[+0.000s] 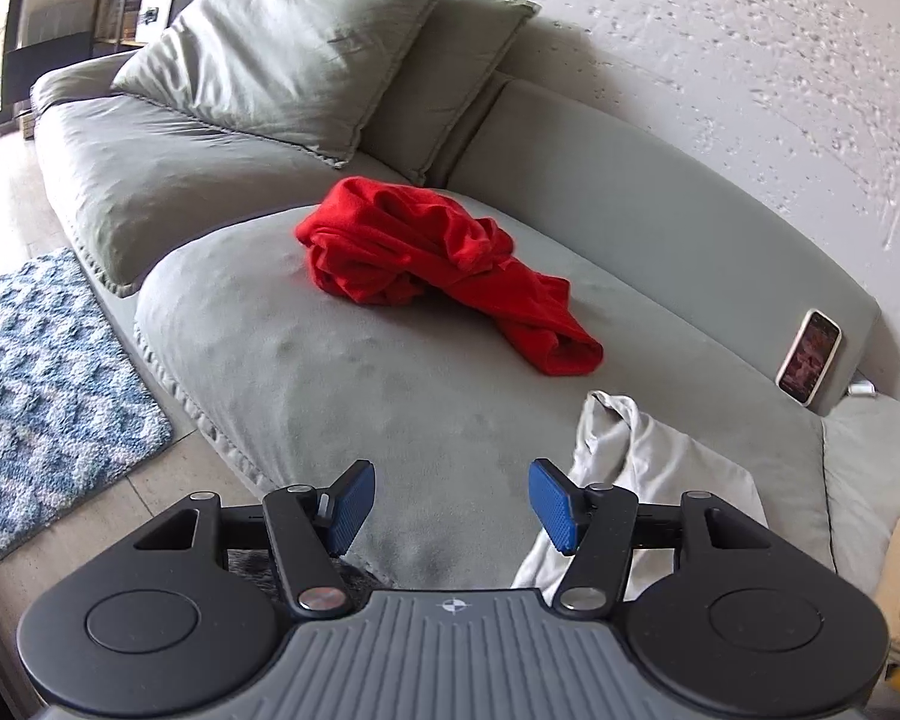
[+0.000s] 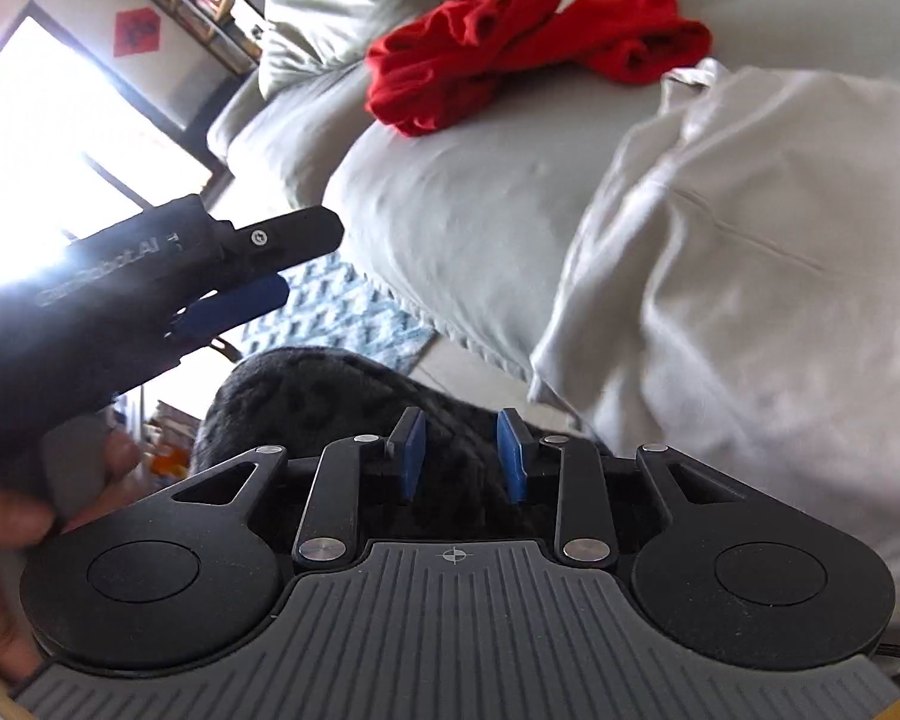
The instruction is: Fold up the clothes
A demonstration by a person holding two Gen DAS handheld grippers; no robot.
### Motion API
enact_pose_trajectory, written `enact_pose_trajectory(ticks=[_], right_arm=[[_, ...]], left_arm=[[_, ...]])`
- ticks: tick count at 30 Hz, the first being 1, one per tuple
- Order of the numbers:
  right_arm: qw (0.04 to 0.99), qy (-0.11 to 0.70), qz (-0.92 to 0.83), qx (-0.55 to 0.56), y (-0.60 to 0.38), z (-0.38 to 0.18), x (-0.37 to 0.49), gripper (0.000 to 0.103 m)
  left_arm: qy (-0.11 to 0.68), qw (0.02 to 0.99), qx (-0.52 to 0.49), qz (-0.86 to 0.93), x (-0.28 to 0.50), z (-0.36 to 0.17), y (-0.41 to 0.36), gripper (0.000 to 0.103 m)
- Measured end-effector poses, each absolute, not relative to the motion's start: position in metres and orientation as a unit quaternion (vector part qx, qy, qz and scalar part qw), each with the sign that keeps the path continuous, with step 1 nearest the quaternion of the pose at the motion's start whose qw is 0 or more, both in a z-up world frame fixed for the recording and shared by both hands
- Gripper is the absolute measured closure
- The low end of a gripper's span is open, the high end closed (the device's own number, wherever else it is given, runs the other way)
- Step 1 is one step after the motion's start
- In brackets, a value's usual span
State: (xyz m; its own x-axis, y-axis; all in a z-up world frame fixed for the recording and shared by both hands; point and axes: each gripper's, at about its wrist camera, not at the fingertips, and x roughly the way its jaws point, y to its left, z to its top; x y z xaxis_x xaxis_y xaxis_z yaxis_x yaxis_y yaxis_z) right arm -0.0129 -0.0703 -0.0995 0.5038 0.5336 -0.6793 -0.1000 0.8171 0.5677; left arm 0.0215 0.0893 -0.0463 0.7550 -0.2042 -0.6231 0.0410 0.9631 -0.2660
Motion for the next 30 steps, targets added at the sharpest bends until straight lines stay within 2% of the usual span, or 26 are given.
enact_pose_trajectory(ticks=[2, 4, 7, 9, 10, 12, 17, 19, 24, 30], right_arm=[[0.848, 0.442, 0.159, 0.244, -0.096, -0.091, -0.032, 0.062], [0.869, 0.416, 0.11, 0.245, -0.123, -0.082, -0.052, 0.06], [0.903, 0.378, 0.011, 0.206, -0.157, -0.071, -0.072, 0.06], [0.914, 0.372, -0.042, 0.154, -0.164, -0.072, -0.075, 0.069], [0.918, 0.369, -0.047, 0.138, -0.167, -0.072, -0.076, 0.078], [0.923, 0.363, -0.036, 0.12, -0.166, -0.074, -0.074, 0.08], [0.935, 0.348, -0.036, 0.059, -0.154, -0.085, -0.068, 0.077], [0.931, 0.361, -0.031, 0.042, -0.153, -0.101, -0.063, 0.072], [0.929, 0.369, -0.008, -0.004, -0.148, -0.117, -0.063, 0.072], [0.928, 0.371, -0.004, 0.029, -0.154, -0.117, -0.065, 0.069]], left_arm=[[0.345, 0.928, -0.103, -0.092, 0.021, -0.051, 0.074, 0.051], [0.342, 0.927, -0.08, -0.131, 0.021, -0.057, 0.051, 0.062], [0.325, 0.923, -0.027, -0.204, 0.025, -0.069, 0.005, 0.064], [0.317, 0.918, 0.017, -0.237, 0.031, -0.079, -0.023, 0.065], [0.316, 0.916, 0.036, -0.243, 0.035, -0.085, -0.034, 0.07], [0.314, 0.919, 0.054, -0.233, 0.045, -0.096, -0.045, 0.073], [0.365, 0.913, 0.054, -0.171, 0.07, -0.137, -0.037, 0.073], [0.363, 0.914, 0.056, -0.173, 0.068, -0.136, -0.036, 0.072], [0.353, 0.917, 0.036, -0.181, 0.064, -0.138, -0.028, 0.073], [0.353, 0.918, 0.016, -0.178, 0.064, -0.138, -0.026, 0.073]])
